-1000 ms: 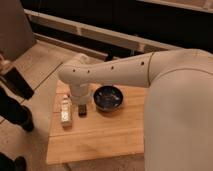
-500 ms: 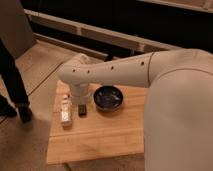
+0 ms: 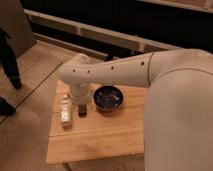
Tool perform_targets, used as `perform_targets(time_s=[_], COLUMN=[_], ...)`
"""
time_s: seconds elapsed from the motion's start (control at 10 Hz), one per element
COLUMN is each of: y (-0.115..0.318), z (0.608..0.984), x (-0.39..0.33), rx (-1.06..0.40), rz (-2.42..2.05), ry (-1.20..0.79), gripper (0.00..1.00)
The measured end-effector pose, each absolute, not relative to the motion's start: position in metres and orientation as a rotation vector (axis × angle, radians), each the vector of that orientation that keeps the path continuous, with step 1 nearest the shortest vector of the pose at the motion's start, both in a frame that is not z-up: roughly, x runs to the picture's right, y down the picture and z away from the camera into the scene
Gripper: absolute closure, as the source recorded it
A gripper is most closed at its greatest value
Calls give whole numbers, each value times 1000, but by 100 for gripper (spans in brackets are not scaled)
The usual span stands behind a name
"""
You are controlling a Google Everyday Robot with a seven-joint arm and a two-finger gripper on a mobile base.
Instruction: Place the bottle in the ceramic bowl
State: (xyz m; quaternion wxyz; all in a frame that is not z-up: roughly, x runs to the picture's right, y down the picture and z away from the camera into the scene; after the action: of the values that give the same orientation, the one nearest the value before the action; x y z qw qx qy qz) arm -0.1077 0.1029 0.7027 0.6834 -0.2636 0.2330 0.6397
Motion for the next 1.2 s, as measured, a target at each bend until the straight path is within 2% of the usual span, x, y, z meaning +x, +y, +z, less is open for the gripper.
perform_targets(time_s=[1.2], y=[102], z=[703], x=[-107], rx=[-578], rz=[1425], ry=[517], gripper=[35])
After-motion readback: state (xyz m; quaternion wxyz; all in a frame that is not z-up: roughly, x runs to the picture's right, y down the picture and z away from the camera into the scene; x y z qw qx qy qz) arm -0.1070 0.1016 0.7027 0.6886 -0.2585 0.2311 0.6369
